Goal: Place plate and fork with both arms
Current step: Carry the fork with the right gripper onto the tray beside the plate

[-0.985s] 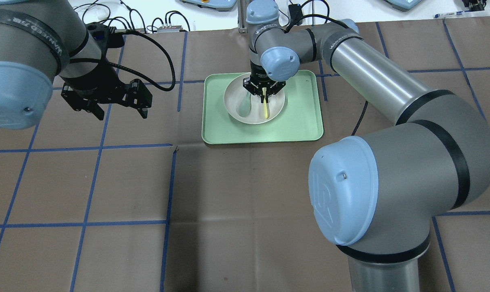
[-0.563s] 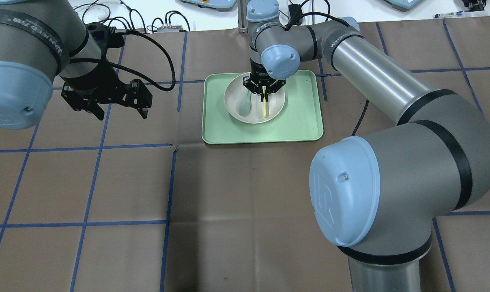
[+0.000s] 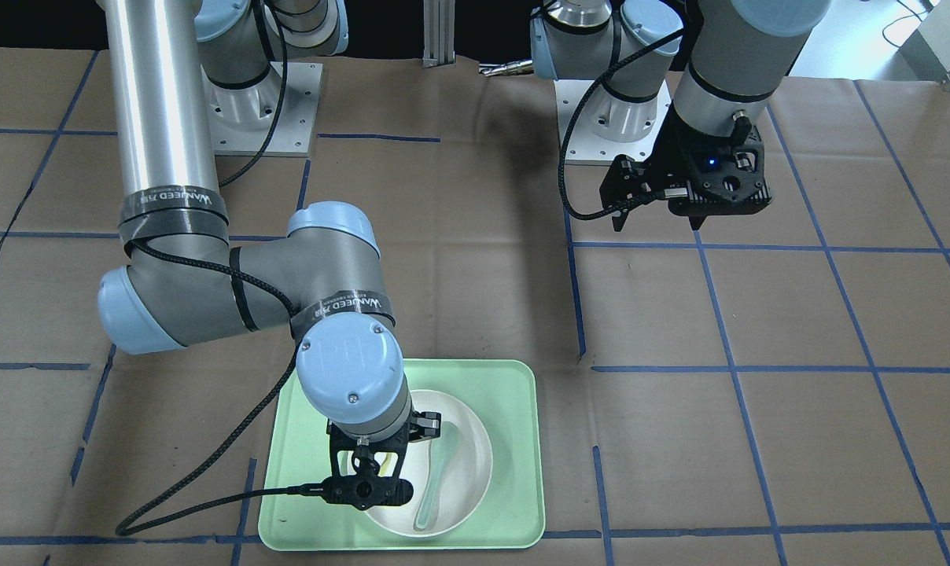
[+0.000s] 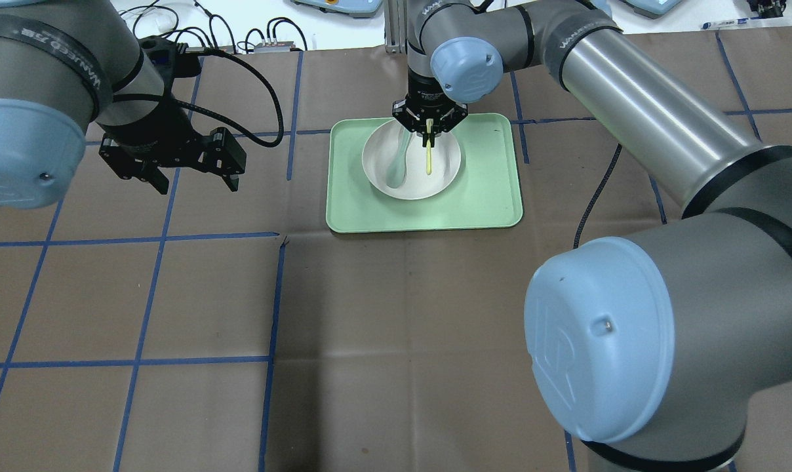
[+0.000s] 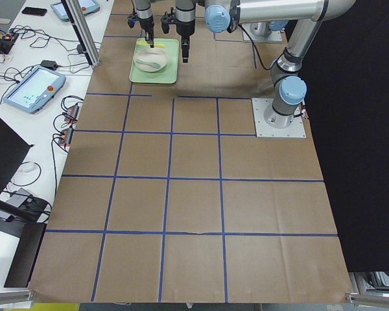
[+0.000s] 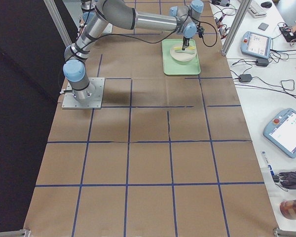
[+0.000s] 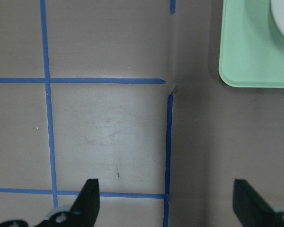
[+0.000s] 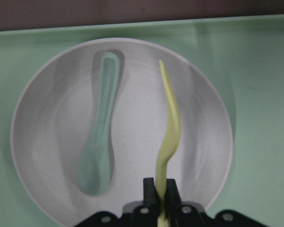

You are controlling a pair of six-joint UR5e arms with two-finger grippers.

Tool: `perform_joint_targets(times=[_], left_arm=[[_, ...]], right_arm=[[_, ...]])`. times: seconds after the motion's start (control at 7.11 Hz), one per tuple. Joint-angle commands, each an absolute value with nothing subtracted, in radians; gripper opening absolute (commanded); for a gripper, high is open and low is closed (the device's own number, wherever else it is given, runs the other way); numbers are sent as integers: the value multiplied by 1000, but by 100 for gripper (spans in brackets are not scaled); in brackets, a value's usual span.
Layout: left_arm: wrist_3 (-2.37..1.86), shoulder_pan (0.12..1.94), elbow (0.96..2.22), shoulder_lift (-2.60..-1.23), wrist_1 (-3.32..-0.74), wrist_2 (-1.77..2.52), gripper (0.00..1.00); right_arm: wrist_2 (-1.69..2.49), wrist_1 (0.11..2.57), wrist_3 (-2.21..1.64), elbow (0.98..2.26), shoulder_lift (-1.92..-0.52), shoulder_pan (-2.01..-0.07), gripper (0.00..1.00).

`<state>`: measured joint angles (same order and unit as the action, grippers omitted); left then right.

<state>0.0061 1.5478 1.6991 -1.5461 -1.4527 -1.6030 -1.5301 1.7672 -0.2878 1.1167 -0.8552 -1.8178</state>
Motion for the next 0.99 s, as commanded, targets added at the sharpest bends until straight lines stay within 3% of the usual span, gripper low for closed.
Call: perform_joint_targets(times=[0.0,0.28,0.56,0.84], left_arm=[[8,1548,1698,-1546,-1453,-1603,100],[6,1548,1698,-1546,-1453,-1603,100],[6,1548,1698,-1546,-1453,-1603,100],[6,1548,1698,-1546,-1453,-1603,100]], right_arm=[[-1583,1694,-189,1124,-885,-1757,4],[-1589,1666,-111,1149,-911,-1685,4],[-1583,1811,-81,1247,-888,-1643,4],[-1579,1865,-89,1256,-841,-1641,4]])
